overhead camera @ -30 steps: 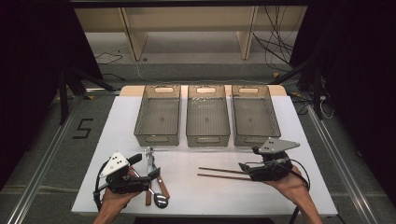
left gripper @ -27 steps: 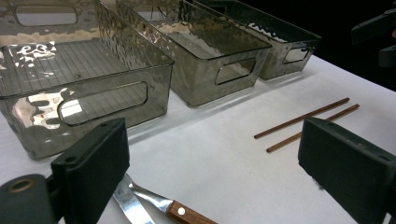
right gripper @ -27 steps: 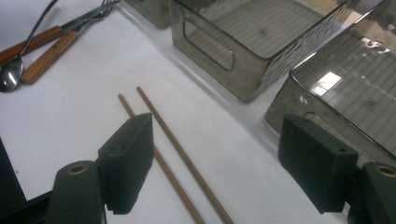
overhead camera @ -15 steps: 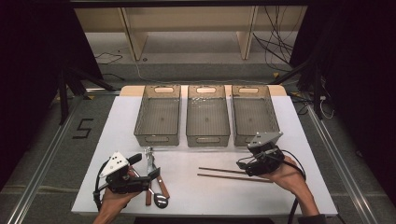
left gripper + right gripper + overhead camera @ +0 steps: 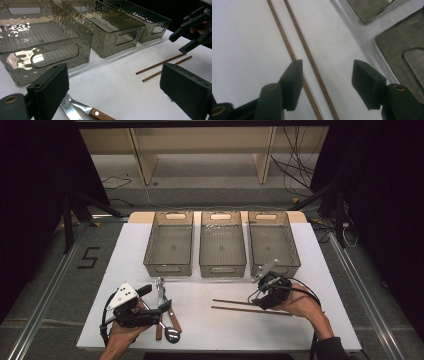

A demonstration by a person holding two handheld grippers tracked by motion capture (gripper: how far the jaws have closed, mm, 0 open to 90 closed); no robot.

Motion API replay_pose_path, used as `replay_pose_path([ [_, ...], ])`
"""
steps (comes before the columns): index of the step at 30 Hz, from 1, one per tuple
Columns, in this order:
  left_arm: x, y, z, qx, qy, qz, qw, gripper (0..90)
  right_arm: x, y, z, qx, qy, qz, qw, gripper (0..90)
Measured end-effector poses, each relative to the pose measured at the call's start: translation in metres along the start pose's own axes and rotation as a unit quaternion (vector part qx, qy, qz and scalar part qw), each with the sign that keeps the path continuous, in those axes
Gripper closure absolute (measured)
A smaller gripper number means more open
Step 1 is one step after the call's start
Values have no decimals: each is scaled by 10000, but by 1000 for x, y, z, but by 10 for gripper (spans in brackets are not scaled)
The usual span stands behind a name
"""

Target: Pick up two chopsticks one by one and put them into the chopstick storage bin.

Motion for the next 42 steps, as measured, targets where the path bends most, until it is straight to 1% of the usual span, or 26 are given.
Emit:
replay_pose_path([
  [2,0,0,-1,1,-16,-5,10000,78,0,-4,1,-4,63,-140,9999,487],
  [6,0,1,-1,6,5,13,10000,78,-2,-11,1,113,138,-397,9991,535],
  [9,0,1,0,4,1,12,10000,78,-3,-17,1,143,224,-572,9980,568],
  [10,0,1,0,3,2,13,10000,78,-3,-17,1,143,224,-572,9980,568],
  [11,0,0,0,-1,2,13,10000,78,-3,-20,1,169,263,-667,9973,590],
  [14,0,0,0,-5,1,0,10000,78,-4,-22,1,211,287,-738,9966,610],
  [15,0,0,0,-5,1,7,10000,78,-4,-25,2,247,331,-797,9960,631],
  [20,0,0,0,4,-9,7,10000,78,-4,-29,2,320,393,-862,9950,673],
  [21,0,0,0,1,-3,6,10000,78,-4,-30,3,329,456,-870,9946,683],
  [24,0,0,1,11,-14,3,10000,77,-5,-32,2,401,511,-952,9933,705],
  [28,0,0,0,25,-12,1,10000,78,-4,-35,1,426,589,-1028,9920,725],
  [30,0,0,0,28,-16,-1,10000,78,-4,-36,0,421,597,-1025,9920,732],
  [31,0,-1,1,28,-19,-1,10000,78,-4,-38,0,442,636,-1095,9910,749],
  [32,0,-1,1,29,-22,-2,10000,78,-4,-38,0,437,632,-1110,9908,756],
  [33,0,-1,1,30,-25,-5,10000,78,-4,-39,0,441,681,-1155,9900,763],
  [36,0,-1,1,33,-33,-12,10000,78,-4,-40,0,483,698,-1154,9897,779],
  [39,-1,-1,0,42,-36,-26,10000,78,-4,-40,0,519,789,-1164,9887,796],
  [41,0,-1,0,41,-36,-26,10000,78,-4,-40,0,530,805,-1161,9885,798],
  [42,0,-1,1,39,-39,-22,10000,78,-4,-40,1,575,850,-1159,9879,801],
])
Point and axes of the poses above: each handheld gripper's, and its own axes: y roughly backward along the jaws, x roughly out of its top, z roughly to its right, the point moved 4 cm from there along -y, roughly forward along the jaws, and after that the axes turned 4 degrees about y, right-handed, at the moved point
